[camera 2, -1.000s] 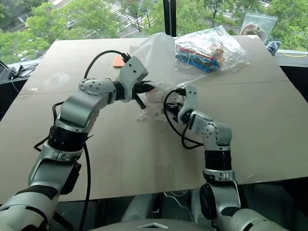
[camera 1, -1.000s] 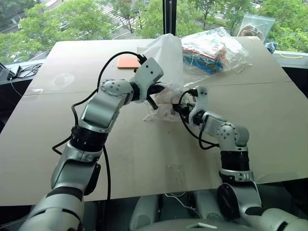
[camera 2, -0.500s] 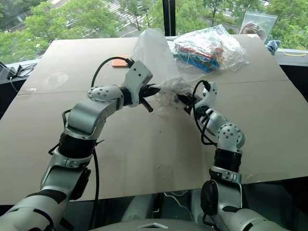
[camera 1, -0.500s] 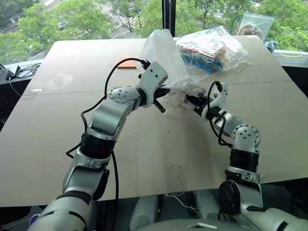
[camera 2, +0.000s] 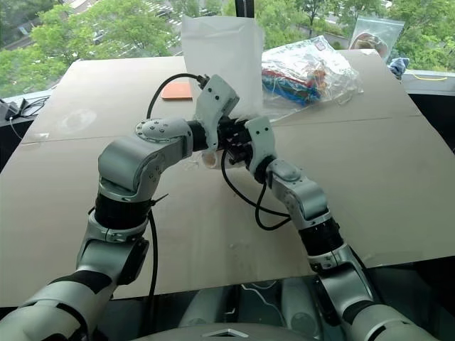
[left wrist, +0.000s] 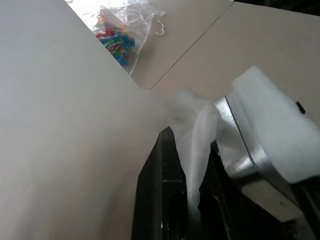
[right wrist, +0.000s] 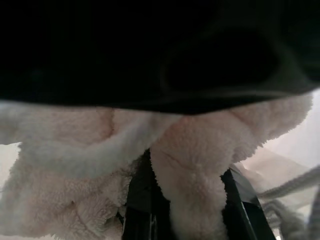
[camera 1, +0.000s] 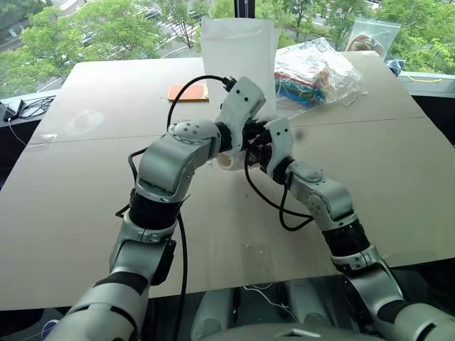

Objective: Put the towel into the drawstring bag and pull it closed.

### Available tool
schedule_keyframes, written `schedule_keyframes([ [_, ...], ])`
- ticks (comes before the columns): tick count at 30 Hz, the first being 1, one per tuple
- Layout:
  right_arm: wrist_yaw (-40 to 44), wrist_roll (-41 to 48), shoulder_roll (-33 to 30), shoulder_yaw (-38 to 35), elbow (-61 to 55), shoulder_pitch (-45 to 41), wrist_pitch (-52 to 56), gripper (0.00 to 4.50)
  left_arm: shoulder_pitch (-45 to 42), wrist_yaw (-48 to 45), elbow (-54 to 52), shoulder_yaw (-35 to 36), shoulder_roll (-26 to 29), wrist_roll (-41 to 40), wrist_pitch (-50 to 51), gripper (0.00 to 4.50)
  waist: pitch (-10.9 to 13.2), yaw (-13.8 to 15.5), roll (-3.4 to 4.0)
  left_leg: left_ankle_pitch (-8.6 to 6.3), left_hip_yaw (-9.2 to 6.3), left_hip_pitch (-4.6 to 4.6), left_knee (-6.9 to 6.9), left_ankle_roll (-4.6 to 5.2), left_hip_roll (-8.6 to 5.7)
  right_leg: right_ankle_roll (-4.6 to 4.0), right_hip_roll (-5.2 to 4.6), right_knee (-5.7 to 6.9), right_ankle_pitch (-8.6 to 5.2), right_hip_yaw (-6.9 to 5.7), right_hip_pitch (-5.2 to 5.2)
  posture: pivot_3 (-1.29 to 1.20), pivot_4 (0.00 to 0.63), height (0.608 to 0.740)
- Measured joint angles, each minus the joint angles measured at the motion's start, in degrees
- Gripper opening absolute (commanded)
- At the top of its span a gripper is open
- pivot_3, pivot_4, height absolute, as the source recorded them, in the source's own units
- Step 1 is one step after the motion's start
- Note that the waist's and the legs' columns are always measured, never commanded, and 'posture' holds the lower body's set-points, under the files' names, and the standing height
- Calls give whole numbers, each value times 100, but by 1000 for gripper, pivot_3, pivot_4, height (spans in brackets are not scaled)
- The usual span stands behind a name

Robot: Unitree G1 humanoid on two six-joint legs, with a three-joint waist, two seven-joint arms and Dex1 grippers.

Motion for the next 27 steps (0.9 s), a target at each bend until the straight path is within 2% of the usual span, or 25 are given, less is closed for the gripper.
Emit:
schedule_keyframes([
  [3, -107, 834, 502, -795, -2, 7, 229, 38, 220, -41, -231, -14, 121, -93, 93, 0, 1, 1, 1, 0, -4, 1, -4, 0, 6, -2, 2, 4, 1, -1, -1, 0, 150, 740],
  [7, -232, 1493, 563, -1556, 19, 7, 491, 38, 430, -63, -546, 8, 385, -195, 136, 0, 1, 59, 2, 0, -5, -5, 0, 0, -2, -2, -6, -1, 1, -4, -1, 0, 150, 740],
  [10, -333, 1901, 568, -1904, 14, 5, 638, 38, 514, 94, -450, 38, 258, -253, 339, 0, 1, 66, 2, -1, -4, -6, 1, 1, -5, -2, -7, -2, 1, -4, -1, 0, 150, 740],
  [19, -449, 2390, 375, -2043, -527, 429, 1139, 38, 341, 266, -68, 475, 25, -536, 691, 0, 1, 18, 2, 0, -4, -6, 0, 1, -2, -2, -3, 1, 0, -5, -2, 0, 150, 740],
  [22, -367, 2399, -183, -1826, -940, 598, 1502, 38, 81, 321, 143, 764, -185, -761, 992, 0, 1, 46, 2, -1, -12, -17, 9, 1, -5, 0, -5, -5, 0, -13, -2, 0, 150, 740],
  [24, -308, 2379, -644, -1643, -1214, 669, 1820, 38, -114, 473, 292, 1236, -521, -955, 1365, 0, 1, 51, 2, -1, -12, -19, 12, 2, -7, 1, -7, -7, 1, -14, -2, 0, 150, 740],
  [27, -262, 2377, -985, -1505, -1391, 743, 2097, 38, -237, 510, 357, 1369, -556, -1139, 1747, 0, 1, 24, 2, 0, -14, -19, 10, 2, -5, 1, -2, -4, 0, -14, -3, 0, 150, 740],
])
